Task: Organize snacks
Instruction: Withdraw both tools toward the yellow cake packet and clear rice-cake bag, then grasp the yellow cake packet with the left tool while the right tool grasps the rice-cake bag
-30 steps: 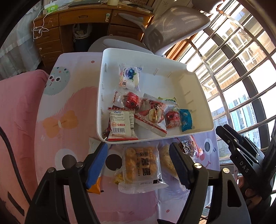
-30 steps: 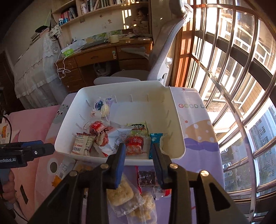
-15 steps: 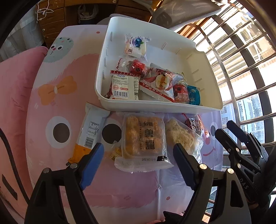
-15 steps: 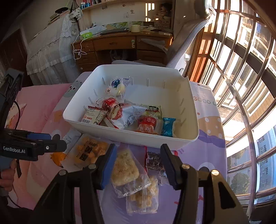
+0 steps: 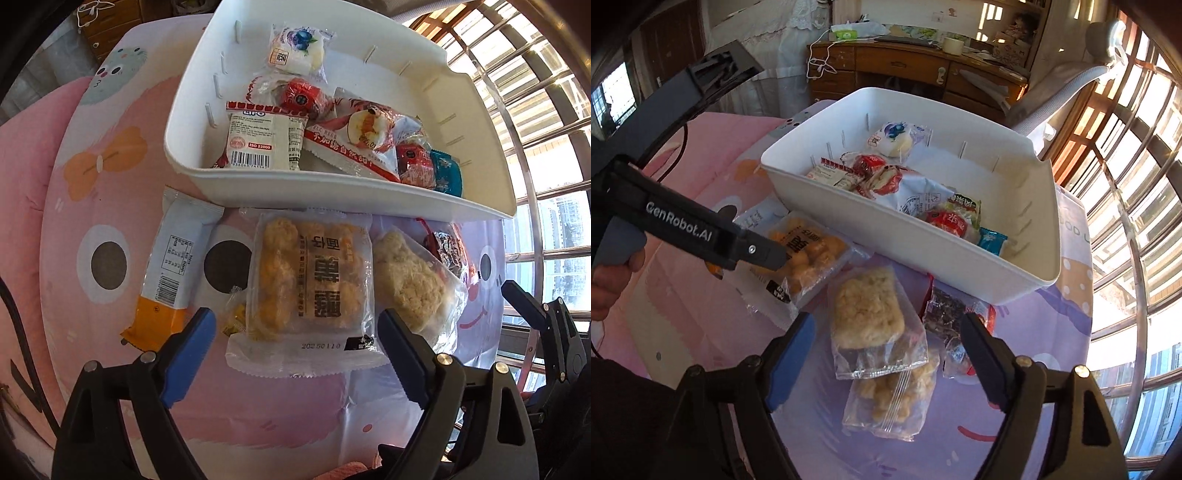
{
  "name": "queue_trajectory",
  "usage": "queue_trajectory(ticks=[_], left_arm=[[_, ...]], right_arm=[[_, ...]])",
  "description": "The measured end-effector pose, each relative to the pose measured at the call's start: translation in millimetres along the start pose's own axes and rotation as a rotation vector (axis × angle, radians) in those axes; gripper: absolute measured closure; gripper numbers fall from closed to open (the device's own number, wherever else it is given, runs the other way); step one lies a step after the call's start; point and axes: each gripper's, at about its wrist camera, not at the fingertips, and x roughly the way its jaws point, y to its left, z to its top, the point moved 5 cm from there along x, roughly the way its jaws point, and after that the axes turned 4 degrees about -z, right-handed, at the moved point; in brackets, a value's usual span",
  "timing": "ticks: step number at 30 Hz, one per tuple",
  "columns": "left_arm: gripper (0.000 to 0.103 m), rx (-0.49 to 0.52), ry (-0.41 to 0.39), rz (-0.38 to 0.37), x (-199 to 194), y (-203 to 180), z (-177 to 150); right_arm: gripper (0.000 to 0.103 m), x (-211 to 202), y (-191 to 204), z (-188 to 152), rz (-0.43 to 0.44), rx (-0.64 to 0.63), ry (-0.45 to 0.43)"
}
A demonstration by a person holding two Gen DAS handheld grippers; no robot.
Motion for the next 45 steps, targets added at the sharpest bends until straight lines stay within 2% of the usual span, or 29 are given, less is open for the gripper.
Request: queue_trajectory(ticks=[4,7,9,16,19,29,31,33,36,45], left_arm=[[0.014,-0.003,0.035,0.026,13.0,-1.8,0.7],[0.012,-0.002,0.058,0.044,21.9,-1.8,2.0],[0.008,-0.008,0.073,0.049,28.2,-1.9,2.7],[0.007,0.0,0.116,0.062,47.2,-9.2,6.1],[0.007,0.02,0.136,0.095,59.3,-15.5,8.8],[0.007,0.028,0.141,0.133,77.5,-22.8,26.1],[0.01,0.031,0.14,0.133,81.4,-22.4,31.7],[0.015,0.039,0.137,0.137,81.8,-24.4,34.4],[0.02,0.046,0.14,0.138,82.0,-29.1,37.0],[0.025,0.008,0.13,0.156,75.3,-31.6,40.9]], right_arm=[[0.02,11.5,12.9,-10.7,0.028,-0.088,0.026],[0.02,21.5,14.5,-12.7,0.011,-0.114,0.035],[0.02,27.8,13.5,-12.7,0.014,-0.106,0.038],[0.02,47.4,11.2,-11.4,0.038,-0.086,0.051],[0.02,53.7,10.7,-12.3,0.051,-0.072,0.06],[0.021,59.1,6.7,-7.5,0.077,-0.048,0.04],[0.023,59.9,4.9,-5.5,0.078,-0.038,0.036],[0.031,59.4,4.2,-3.8,0.076,-0.036,0.028],[0.037,59.9,3.0,-2.6,0.077,-0.027,0.036],[0.045,58.6,0.9,-0.2,0.102,0.023,0.053]])
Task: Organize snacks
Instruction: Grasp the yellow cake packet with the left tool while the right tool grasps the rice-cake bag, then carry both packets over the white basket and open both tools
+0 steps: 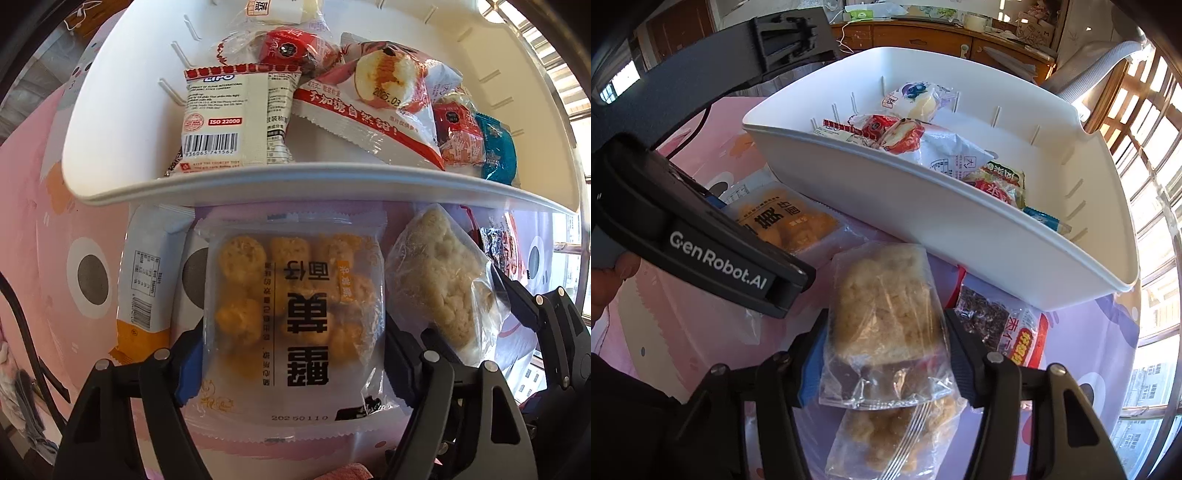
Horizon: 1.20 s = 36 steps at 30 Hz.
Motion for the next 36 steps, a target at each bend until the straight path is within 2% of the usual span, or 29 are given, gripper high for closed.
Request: queue_trajectory(ticks=[11,23,31,36], left_arm=[[0.025,-0.018,-0.03,-0.002,-26.0,3.4,-16.3],[0.025,-0.05,-0.107,-0.013,-85.9,15.9,-48.5],[0.025,-0.012,-0.201,-0.024,-148.6,33.3,-55.3],[0.025,0.017,-0.252,-0.034,-177.0,31.0,-44.0]], right_arm=[[0.046,-16.4,7.5,2.0,0.034,-0.017,-0.015],[0.046,-64.9,19.3,26.6,0.068,-0.059,-0.137],[0.046,-93.6,14.0,54.0,0.028,-0.097,-0.23],[0.046,-103.5,-2.8,70.0,-0.024,-0.081,-0.272]])
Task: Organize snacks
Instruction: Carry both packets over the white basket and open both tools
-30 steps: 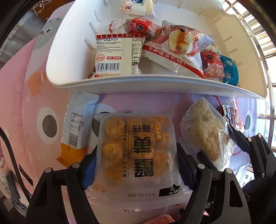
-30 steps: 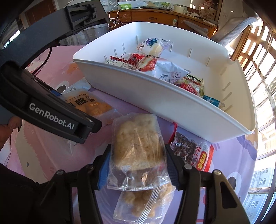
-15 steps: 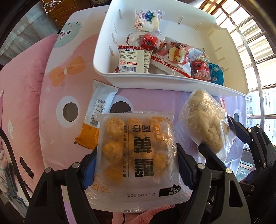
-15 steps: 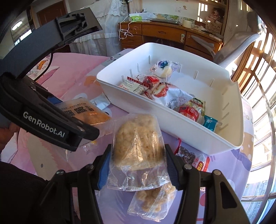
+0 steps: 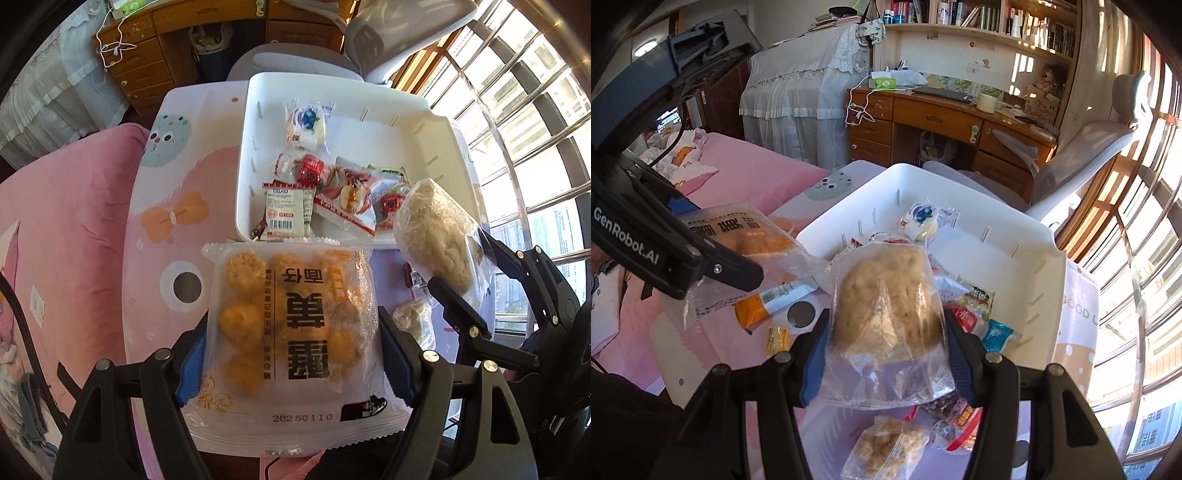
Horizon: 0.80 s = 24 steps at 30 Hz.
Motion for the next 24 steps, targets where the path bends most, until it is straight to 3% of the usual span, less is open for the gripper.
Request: queue_trajectory(ticks=[4,6,10,18,24], left_arm=[[0.026,0.019,-0.032,-0.009,-10.7,-2.7,20.5],[0.039,0.042,-0.062,-0.007,-16.2,-6.5,33.9],[0.049,0.058,-0.094,-0.033,-16.1,-11.1,60.5],[0.051,0.062,-0.093,-0.055,3.1,-15.3,88.0],[0.054,0.068,-0.11,-0.076,11.6,-15.5,93.1]], right_arm=[[0.046,-2.3,-21.0,10.0,-0.063,0.02,-0.024],[0.046,-1.4,-33.4,15.1,-0.094,0.036,-0.031],[0.046,1.6,-56.4,25.2,-0.146,0.072,-0.045],[0.046,27.8,-88.6,29.2,-0.198,0.164,0.008],[0.044,40.5,-99.0,21.0,-0.184,0.264,0.071]])
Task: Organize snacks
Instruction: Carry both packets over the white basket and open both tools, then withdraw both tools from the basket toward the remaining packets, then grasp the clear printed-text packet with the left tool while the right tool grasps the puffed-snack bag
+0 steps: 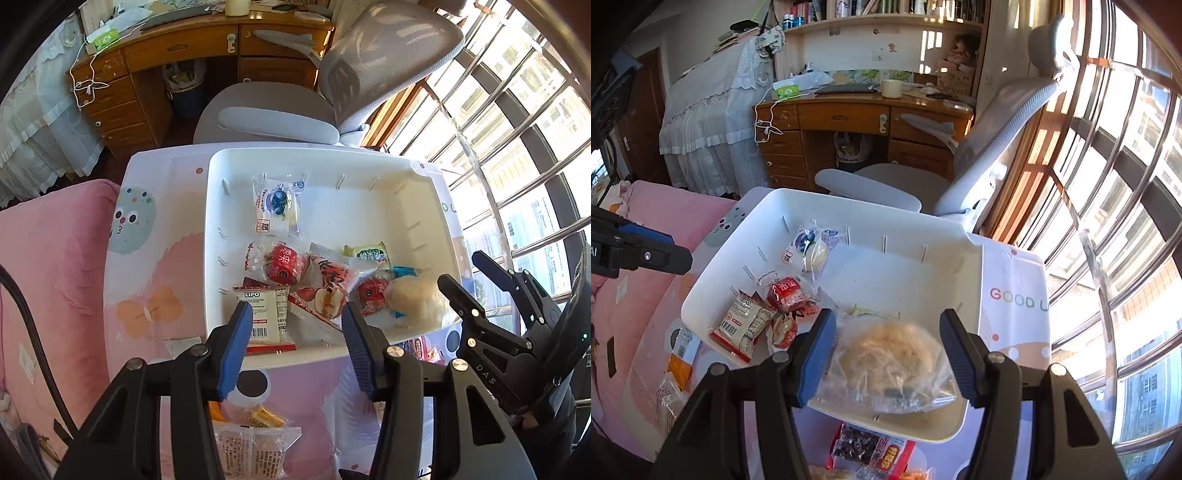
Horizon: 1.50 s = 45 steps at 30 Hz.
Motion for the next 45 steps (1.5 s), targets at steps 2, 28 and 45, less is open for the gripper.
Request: queue_trajectory(ticks=[2,28,45], left_arm=[[0.054,0.005,-0.003,-0.004,-0.1,-0.6,-0.5],[0.047,-0.042,-0.094,-0.031,-64.2,3.0,-101.1],[0.02,-0.063,-0.049,0.058,-31.3,48.7,-185.9]], right_arm=[[0.044,-0.6,-2.5,-1.8,-0.002,0.012,0.003],[0.044,-56.7,-6.1,-60.6,0.081,0.277,0.228],[0.04,-46.3,12.8,-128.3,0.111,0.413,0.49]])
